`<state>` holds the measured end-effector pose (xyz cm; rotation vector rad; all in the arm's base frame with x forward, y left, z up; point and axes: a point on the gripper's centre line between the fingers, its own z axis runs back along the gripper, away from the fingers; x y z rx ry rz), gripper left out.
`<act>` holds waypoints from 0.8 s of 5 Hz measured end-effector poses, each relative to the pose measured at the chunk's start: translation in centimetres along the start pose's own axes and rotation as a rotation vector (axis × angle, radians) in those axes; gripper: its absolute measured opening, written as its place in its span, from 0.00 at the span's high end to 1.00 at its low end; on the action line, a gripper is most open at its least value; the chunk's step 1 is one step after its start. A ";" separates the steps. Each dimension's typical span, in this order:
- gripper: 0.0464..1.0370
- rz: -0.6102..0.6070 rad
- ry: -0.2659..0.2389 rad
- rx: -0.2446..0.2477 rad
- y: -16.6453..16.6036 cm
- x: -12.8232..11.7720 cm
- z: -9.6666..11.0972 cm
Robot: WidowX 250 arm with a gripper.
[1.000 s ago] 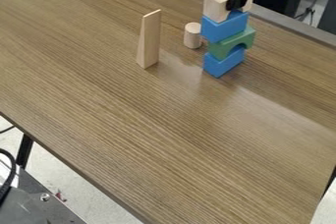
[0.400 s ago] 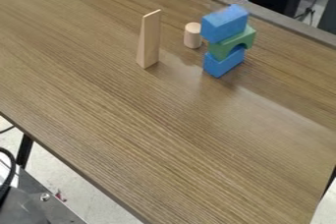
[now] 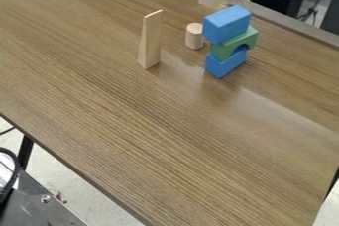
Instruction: Moves the white arch to the right side
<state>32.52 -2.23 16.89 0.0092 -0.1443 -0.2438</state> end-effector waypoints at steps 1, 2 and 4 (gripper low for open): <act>0.48 -0.037 0.034 -0.010 -2.0 -0.8 -1.7; 0.48 -0.048 0.051 0.006 -3.8 -1.3 -2.8; 0.48 0.008 0.139 0.048 -5.1 -1.6 -6.7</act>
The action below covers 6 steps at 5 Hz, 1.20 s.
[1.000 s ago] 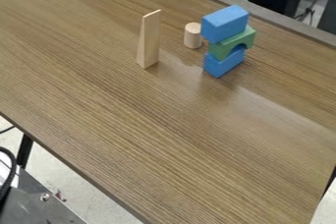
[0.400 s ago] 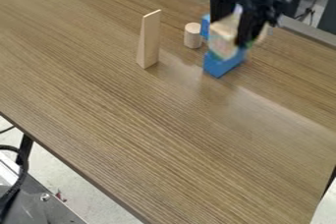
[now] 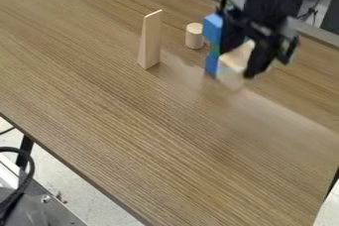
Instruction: Moves the white arch to the right side
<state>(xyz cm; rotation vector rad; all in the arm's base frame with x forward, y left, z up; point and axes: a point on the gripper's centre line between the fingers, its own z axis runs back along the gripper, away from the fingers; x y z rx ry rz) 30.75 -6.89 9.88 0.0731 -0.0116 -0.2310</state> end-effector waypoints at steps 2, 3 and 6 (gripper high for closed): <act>0.48 0.098 0.088 -0.063 -0.9 0.7 -3.9; 0.48 0.179 0.113 -0.191 -0.3 0.7 -5.2; 0.42 0.273 0.132 -0.272 0.4 -0.3 -6.5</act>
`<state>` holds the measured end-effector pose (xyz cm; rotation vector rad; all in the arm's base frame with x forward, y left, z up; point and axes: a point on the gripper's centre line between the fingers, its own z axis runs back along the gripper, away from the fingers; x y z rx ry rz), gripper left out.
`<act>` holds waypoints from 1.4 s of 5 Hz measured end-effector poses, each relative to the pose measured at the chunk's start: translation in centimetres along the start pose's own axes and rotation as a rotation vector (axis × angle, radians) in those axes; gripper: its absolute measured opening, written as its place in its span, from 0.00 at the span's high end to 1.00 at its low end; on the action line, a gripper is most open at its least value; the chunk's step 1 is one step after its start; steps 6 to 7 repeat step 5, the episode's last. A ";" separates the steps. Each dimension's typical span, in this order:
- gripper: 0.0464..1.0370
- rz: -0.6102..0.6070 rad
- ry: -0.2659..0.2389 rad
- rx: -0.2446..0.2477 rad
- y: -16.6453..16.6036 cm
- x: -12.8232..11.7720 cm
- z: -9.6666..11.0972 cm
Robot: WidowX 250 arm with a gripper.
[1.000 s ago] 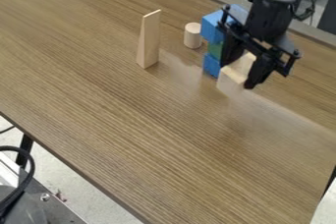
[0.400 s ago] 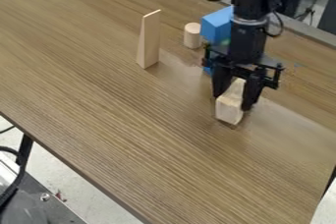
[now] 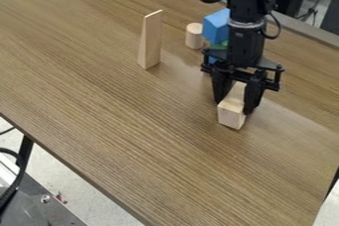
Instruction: Moves the white arch to the right side
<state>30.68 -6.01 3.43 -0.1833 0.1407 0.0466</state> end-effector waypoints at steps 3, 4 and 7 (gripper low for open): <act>0.04 0.009 0.010 0.008 0.2 -0.8 1.0; 0.04 0.009 -0.094 -0.025 0.3 -0.9 4.7; 0.04 -0.006 -0.204 -0.013 0.5 -1.7 8.8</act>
